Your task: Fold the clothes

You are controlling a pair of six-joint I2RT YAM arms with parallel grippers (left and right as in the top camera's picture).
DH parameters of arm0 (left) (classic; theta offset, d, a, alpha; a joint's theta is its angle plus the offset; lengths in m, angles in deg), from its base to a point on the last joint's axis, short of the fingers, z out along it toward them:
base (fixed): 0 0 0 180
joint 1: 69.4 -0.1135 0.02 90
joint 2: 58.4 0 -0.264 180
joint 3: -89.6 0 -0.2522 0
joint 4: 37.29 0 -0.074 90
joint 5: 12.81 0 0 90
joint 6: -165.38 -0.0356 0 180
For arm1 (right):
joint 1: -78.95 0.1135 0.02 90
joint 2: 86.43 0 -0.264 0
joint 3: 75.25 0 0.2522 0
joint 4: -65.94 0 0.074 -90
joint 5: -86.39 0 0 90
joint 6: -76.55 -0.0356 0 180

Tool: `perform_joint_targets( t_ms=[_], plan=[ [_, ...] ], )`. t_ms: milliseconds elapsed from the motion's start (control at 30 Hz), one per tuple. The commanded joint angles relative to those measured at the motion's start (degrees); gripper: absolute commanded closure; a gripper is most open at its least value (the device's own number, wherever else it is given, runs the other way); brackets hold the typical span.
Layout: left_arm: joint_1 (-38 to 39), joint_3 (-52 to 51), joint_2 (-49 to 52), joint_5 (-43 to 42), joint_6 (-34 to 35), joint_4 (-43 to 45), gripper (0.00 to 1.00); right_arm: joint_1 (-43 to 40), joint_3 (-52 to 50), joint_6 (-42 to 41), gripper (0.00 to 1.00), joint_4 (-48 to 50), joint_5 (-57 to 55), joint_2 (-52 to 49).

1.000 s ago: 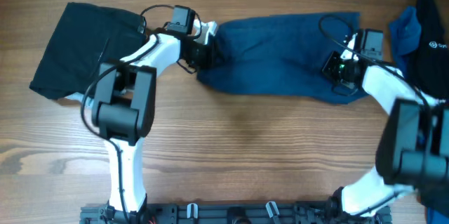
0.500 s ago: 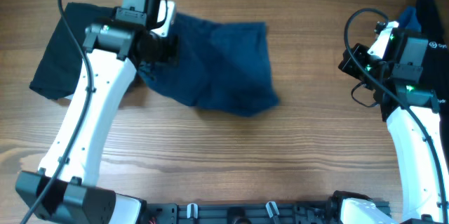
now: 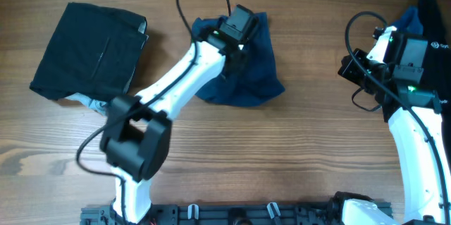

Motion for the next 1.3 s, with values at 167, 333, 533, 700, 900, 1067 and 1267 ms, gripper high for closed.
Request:
perform_joint_targets(
  t_ms=[167, 333, 533, 700, 900, 1067, 1267],
  plan=[
    [-0.22, 0.63, 1.16, -11.15, 15.45, 12.74, 0.00, 0.09, -0.52, 0.17, 0.96, -1.55, 0.92, -0.33],
    [-2.19, 0.83, -2.36, -11.72, 15.43, 9.66, 0.00, 0.09, -1.25, 0.20, 0.96, -2.19, 0.96, -0.33],
    [-9.03, 0.83, -8.63, -11.82, 15.41, 5.14, 0.00, 3.26, -1.25, 12.24, 0.96, 0.68, 19.28, -0.33],
    [-12.31, 0.81, -8.35, -13.16, 15.45, 2.73, 0.00, 13.14, -1.25, 18.14, 0.96, 6.47, 23.58, -0.92],
    [-12.50, 0.74, -7.54, -14.97, 12.90, -0.07, 0.43, 23.12, -1.25, 16.37, 0.96, 15.08, 16.41, -12.87],
    [-11.80, -1.22, -2.54, -14.97, 9.11, -2.71, 0.33, 23.34, -1.25, 6.60, 0.96, 17.11, 8.74, -28.44],
    [-11.76, -5.55, 4.28, -17.94, 9.14, -3.74, 0.64, 23.19, -1.25, -4.79, 0.96, 11.43, -6.29, -39.58]
  ],
)
